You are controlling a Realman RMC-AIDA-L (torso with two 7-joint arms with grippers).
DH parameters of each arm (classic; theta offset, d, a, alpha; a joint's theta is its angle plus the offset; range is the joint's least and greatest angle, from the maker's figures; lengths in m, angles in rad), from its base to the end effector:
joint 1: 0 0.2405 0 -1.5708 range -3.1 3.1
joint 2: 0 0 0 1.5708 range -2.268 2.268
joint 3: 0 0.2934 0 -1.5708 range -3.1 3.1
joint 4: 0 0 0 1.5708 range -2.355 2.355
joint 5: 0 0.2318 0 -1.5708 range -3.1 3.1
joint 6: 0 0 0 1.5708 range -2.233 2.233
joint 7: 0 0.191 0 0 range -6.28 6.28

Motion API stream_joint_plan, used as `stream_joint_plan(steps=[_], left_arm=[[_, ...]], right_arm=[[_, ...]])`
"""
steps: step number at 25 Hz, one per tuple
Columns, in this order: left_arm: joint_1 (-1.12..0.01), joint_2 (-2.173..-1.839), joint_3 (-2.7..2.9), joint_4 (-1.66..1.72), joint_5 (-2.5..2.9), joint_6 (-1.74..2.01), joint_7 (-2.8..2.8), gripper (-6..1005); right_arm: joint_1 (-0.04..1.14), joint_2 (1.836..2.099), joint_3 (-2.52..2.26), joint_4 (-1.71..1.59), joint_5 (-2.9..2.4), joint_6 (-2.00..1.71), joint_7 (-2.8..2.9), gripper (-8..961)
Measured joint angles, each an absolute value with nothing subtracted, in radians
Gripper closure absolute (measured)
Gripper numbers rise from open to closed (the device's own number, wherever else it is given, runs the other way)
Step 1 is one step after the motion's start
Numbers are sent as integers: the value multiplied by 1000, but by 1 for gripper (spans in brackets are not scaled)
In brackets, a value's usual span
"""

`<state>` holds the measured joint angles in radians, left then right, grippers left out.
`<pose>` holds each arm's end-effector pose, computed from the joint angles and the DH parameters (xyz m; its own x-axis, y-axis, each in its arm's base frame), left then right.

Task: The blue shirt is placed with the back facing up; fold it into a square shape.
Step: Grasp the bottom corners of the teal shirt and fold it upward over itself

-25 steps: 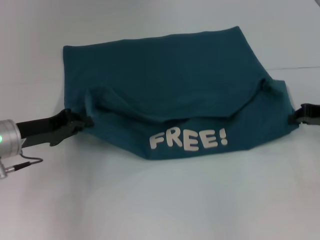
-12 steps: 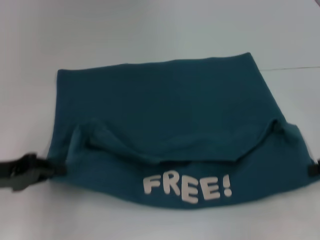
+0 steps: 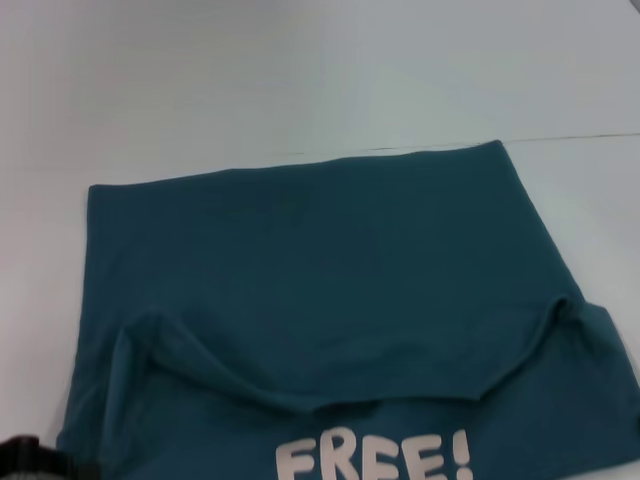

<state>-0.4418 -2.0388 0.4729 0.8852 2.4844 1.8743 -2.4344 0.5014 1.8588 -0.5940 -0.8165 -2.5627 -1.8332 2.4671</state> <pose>-0.3604 0.3022 -0.0025 0.0173 0.9872 0.1584 0.9913 -0.0376 0.1261 0.3903 0.3266 0.0571 0.0536 -0.9954 -0.0793 -0.9927 -0.0445 -0.1124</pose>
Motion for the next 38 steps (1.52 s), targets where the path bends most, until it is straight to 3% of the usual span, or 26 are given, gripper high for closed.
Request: stream_joint_plan(steps=[9,17,22,32,38], left_arm=[[-451,-2035,451,886,2529,1928,-2398,965],[-544,-1975,304,886,2526,2014,-2375,965],[-610,-1957,283,865,2518,1995,-2423,965],[-693,-1929,281,847,2478,1864,-2552,962],[-718,-1936,291,798,2476,1743,-2577,953]], right_arm=[[477,1872,-551,-810,-2582,-1914,2412,920],[496,1813,-382,-810,-2423,-1954,2359,921],[531,1803,-331,-809,-2363,-1918,2376,921],[548,1802,-262,-799,-2277,-1778,2415,921],[561,1813,-293,-671,-2259,-1572,2422,920]])
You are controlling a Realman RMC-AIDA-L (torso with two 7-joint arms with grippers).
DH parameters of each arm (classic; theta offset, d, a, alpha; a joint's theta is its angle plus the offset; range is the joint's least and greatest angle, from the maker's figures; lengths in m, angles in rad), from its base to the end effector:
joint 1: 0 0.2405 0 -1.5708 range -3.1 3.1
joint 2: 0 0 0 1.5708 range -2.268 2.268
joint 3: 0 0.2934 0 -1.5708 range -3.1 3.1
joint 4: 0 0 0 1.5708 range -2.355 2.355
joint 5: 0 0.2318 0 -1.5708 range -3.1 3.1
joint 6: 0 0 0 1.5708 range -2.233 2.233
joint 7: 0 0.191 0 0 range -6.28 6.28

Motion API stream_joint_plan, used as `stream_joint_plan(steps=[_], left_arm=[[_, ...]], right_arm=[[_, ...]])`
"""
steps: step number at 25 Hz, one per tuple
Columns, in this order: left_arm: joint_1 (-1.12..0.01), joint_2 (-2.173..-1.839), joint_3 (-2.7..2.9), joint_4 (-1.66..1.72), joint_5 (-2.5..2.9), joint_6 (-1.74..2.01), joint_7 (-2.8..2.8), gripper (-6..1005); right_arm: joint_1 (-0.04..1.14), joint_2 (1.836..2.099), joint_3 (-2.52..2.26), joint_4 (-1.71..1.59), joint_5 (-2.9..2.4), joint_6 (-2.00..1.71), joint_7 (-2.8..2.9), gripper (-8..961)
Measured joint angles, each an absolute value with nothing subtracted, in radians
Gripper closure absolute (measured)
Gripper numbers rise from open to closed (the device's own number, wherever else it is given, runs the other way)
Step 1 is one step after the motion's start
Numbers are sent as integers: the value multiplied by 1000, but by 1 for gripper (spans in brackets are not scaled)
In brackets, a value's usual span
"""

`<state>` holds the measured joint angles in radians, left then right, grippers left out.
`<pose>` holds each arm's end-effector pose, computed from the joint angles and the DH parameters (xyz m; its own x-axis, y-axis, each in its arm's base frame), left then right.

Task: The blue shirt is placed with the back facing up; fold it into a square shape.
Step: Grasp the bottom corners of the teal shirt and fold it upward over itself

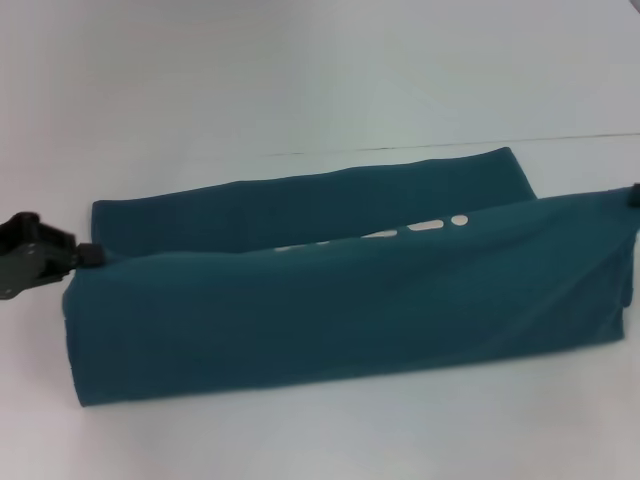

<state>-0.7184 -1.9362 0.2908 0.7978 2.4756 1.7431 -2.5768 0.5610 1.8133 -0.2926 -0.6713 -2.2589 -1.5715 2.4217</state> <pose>-0.2989 0.4242 0.0521 0.0101 0.9251 0.3796 0.9852 -0.0741 0.1543 0.3705 0.4164 0.1127 -0.0213 -0.7824 -0.6224 -0.9906 -0.0676 0.1189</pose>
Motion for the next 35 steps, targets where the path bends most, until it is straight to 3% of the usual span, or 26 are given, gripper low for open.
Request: stream_joint_plan(steps=[9,23,35], left_arm=[[-735,-1974,293,727,2407,1563,-2575,940],[-800,-1982,376,638,2348,1294,-2585,920],[-803,-1994,390,633,2337,1180,-2593,902]], right_arm=[[598,1873,-338,-619,-2235,-1294,2420,920],[714,1924,-448,-592,-2198,-955,2410,920],[793,1946,-578,-528,-2197,-690,2404,921]])
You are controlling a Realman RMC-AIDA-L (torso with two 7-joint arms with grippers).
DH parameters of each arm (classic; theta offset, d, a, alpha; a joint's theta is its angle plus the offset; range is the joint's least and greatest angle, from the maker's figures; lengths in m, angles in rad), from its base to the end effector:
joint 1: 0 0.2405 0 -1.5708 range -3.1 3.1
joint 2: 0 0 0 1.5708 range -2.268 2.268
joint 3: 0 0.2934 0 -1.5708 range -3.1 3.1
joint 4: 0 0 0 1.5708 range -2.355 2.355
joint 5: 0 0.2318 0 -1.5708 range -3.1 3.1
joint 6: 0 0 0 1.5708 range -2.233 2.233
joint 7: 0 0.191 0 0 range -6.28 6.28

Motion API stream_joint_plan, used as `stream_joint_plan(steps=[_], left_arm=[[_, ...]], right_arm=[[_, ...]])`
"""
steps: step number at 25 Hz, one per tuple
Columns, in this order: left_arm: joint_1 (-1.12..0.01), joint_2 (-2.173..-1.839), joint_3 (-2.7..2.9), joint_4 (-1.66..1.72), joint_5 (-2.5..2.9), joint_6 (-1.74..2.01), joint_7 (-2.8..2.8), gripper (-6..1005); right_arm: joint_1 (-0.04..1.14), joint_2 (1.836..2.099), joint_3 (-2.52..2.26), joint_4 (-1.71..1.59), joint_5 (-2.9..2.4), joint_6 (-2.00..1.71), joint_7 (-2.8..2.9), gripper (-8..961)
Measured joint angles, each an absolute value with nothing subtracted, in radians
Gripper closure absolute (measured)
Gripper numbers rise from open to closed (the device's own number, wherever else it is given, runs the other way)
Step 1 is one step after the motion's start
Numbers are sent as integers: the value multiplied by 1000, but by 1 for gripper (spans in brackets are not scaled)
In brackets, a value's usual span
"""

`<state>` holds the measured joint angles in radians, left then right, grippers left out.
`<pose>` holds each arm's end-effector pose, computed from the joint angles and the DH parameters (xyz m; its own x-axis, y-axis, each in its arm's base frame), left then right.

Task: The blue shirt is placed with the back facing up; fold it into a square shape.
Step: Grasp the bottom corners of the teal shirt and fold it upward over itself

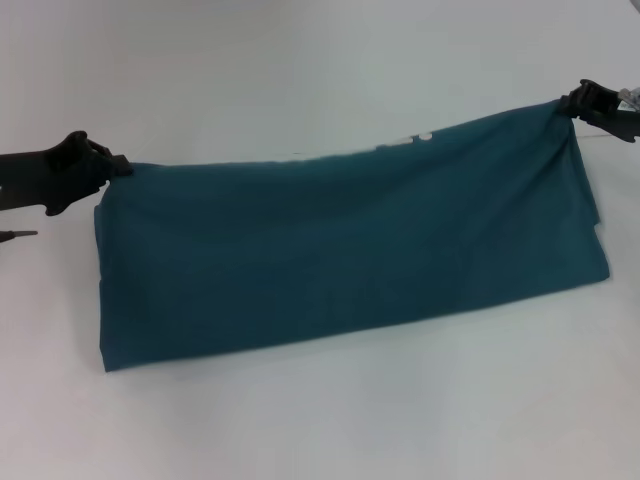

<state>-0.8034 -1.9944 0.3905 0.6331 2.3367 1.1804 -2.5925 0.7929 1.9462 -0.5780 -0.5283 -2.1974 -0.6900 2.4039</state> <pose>-0.2875 0.5123 0.0137 -0.0688 0.7632 0.6424 0.9945 0.0016 0.1047 0.3337 0.5571 0.0506 0.1469 -0.5460 -0.8248 -0.9751 0.0601 -0.2135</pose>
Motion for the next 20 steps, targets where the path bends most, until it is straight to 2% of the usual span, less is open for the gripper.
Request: stream_joint_plan(steps=[12,20], left_arm=[[-817,-2023,446,620,2334,1044,-2592,885],[-811,-2032,443,627,2329,1011,-2592,873]], right_arm=[[883,1995,-619,-438,-2197,-451,2309,921],[910,2002,-648,-440,-2198,-438,2307,921]])
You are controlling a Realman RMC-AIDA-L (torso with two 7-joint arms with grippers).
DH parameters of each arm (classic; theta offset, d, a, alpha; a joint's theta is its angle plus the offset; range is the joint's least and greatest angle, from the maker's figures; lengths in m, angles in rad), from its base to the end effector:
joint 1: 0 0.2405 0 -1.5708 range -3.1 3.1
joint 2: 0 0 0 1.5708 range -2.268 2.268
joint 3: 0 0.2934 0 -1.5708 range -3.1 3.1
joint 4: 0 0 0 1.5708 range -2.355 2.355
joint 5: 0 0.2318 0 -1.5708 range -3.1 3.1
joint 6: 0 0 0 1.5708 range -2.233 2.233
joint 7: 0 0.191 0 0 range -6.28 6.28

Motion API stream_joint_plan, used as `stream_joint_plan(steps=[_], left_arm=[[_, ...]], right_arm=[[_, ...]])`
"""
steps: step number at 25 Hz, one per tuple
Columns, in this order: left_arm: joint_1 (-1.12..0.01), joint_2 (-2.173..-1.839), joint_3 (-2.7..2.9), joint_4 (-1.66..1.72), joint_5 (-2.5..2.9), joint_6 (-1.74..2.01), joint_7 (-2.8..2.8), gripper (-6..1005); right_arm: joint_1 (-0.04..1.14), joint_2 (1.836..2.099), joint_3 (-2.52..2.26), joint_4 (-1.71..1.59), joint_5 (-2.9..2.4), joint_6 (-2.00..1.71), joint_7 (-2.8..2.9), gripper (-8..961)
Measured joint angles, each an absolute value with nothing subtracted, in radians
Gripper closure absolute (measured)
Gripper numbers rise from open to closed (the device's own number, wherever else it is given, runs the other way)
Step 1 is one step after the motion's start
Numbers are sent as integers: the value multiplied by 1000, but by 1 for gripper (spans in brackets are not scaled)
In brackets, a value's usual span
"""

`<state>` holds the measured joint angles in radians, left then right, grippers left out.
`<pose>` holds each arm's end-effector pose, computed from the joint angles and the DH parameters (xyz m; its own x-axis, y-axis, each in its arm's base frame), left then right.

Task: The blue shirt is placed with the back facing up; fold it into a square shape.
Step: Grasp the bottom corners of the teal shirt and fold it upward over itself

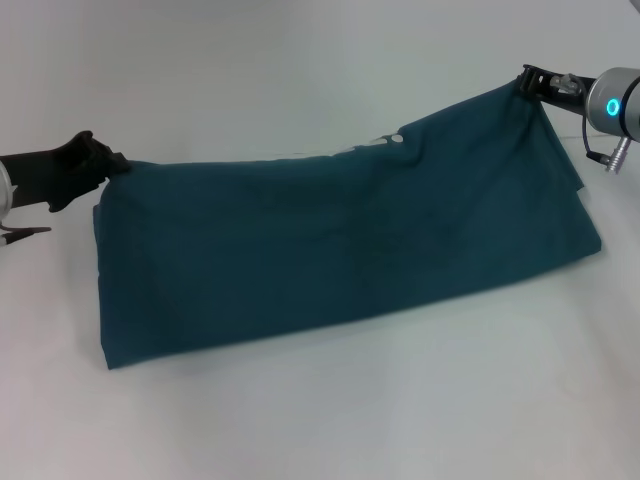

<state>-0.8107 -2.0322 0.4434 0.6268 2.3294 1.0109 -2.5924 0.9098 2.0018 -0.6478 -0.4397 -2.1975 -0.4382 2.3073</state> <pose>-0.2919 0.5266 0.0007 -0.0541 0.7088 0.7033 0.9985 0.0372 0.0394 0.2926 0.5886 0.0141 0.3060 -0.5012 -0.8094 -0.9301 0.0239 -0.3664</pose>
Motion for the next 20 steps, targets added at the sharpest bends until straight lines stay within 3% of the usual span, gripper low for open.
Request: stream_joint_plan(steps=[20], left_arm=[[-809,-2042,446,627,2299,964,-2587,845]], right_arm=[[921,1986,-649,-438,-2200,-423,2314,921]])
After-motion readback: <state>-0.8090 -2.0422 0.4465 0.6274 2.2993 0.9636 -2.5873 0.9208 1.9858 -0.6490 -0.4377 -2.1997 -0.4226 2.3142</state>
